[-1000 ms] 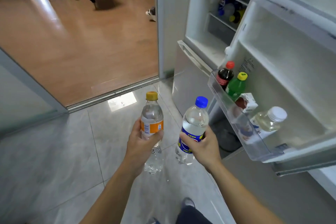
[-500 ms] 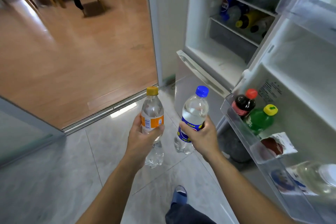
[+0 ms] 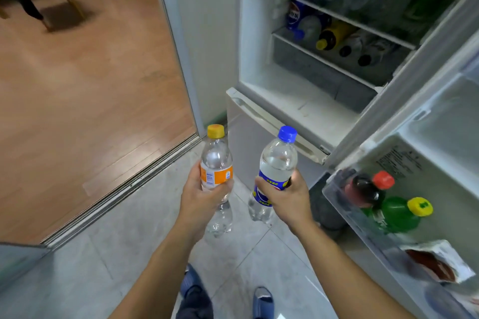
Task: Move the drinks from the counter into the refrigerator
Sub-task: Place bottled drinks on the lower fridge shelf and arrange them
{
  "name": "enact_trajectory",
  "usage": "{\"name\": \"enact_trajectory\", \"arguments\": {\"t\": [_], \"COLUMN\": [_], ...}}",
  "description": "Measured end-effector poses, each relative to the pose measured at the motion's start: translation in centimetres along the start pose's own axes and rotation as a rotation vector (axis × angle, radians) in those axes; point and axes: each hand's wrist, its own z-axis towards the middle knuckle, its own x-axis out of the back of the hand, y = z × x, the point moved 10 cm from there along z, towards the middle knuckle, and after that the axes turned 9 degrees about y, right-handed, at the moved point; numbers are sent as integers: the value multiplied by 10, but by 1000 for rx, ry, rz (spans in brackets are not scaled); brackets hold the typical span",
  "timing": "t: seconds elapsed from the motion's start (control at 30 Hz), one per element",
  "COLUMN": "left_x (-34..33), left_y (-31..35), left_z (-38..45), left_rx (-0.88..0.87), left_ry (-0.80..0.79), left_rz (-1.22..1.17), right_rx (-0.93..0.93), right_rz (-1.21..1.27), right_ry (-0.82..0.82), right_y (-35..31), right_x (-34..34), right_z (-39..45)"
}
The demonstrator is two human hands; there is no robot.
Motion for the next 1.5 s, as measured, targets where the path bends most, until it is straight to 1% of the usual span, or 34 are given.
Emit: {"name": "enact_trajectory", "arguments": {"t": [0.13, 0.37, 0.57, 0.73, 1.07, 1.27, 1.4, 1.5], "left_x": [0, -16, -63, -114, -205, -257, -287, -308], "left_y": [9, 51, 78, 96, 153, 196, 231, 264], "left_z": [51, 124, 159, 180, 226, 252, 280, 303], "left_rx": [-3, -28, -62, -112, -256, -314, -335, -400], "left_ry": [-130, -316, -462, -559, -605, -645, -622, -571], "left_rz": [8, 17, 8, 25, 99, 51, -17, -28], "right_rx": [-3, -62, -49, -17, 58, 74, 180, 264], "right_rz": [-12, -11, -7, 33, 74, 120, 187, 221], "right_ry": [112, 313, 449, 523, 669, 762, 799, 804], "right_y": [-11, -36, -51, -59, -96, -131, -176, -212], "right_x": [-18, -40, -36, -19, 39, 71, 83, 87], "right_z": [14, 31, 52, 88, 177, 222, 256, 288]}}
